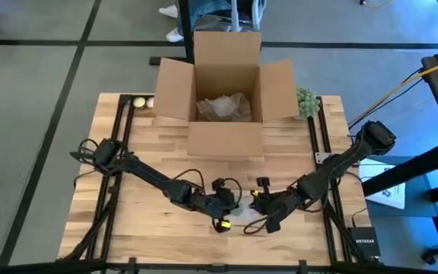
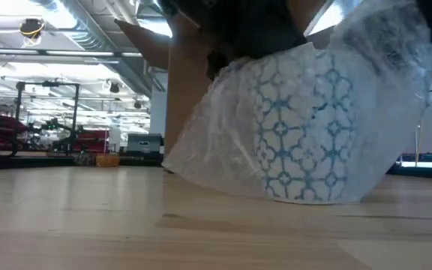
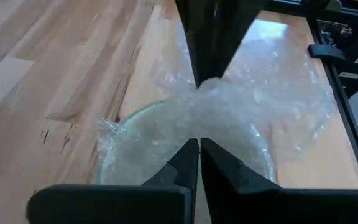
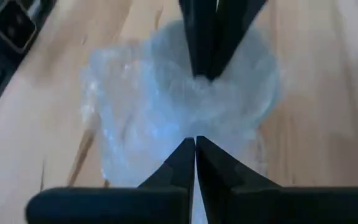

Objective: Wrap mug
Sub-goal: Wrap the mug with the bubble wrap

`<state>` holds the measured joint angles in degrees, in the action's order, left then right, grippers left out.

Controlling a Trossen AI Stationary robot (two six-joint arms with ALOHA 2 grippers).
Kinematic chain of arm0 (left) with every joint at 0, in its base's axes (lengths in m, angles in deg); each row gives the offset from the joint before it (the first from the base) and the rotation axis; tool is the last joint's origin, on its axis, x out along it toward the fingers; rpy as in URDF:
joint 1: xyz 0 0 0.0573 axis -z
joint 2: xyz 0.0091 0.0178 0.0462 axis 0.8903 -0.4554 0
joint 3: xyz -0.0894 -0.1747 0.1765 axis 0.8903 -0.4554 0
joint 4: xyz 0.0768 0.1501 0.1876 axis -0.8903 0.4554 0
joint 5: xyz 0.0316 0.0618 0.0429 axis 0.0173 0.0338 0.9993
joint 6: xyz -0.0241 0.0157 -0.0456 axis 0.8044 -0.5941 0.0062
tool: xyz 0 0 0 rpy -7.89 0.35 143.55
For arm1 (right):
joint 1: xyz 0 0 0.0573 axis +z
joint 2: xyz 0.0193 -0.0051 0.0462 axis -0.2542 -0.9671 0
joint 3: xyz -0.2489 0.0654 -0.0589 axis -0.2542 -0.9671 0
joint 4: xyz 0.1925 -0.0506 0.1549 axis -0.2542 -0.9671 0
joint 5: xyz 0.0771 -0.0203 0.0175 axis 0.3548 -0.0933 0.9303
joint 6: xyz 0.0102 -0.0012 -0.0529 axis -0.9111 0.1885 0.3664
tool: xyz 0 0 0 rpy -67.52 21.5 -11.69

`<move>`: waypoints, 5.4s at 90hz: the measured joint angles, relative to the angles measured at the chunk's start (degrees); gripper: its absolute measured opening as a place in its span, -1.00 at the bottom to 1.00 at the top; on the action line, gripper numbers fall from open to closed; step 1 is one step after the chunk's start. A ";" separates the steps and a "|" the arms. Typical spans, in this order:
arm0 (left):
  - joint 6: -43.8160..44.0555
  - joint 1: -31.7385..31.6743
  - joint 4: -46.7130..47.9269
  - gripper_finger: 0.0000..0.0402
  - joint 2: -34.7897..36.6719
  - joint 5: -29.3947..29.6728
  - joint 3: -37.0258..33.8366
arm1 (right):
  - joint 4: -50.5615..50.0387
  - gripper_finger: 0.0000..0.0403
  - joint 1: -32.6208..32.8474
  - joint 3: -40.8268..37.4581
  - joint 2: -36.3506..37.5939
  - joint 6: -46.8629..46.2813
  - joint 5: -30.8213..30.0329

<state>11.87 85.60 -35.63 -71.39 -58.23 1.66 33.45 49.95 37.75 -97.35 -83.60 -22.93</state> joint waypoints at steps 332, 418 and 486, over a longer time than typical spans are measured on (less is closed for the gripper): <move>0.60 -0.81 3.66 -1.00 5.93 -4.08 -0.02 | 20.51 -1.00 -6.40 -5.71 -4.20 10.32 9.25; 1.24 -2.89 0.97 -1.00 -1.16 -8.22 0.20 | -12.66 -1.00 -5.88 12.36 -3.06 10.20 9.76; -0.14 -2.88 0.59 -1.00 -0.56 -8.04 -0.01 | -6.01 -1.00 -5.65 11.15 -9.36 3.43 4.88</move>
<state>11.73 82.72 -35.05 -71.95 -66.27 1.66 27.44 44.30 48.90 -106.71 -80.17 -18.05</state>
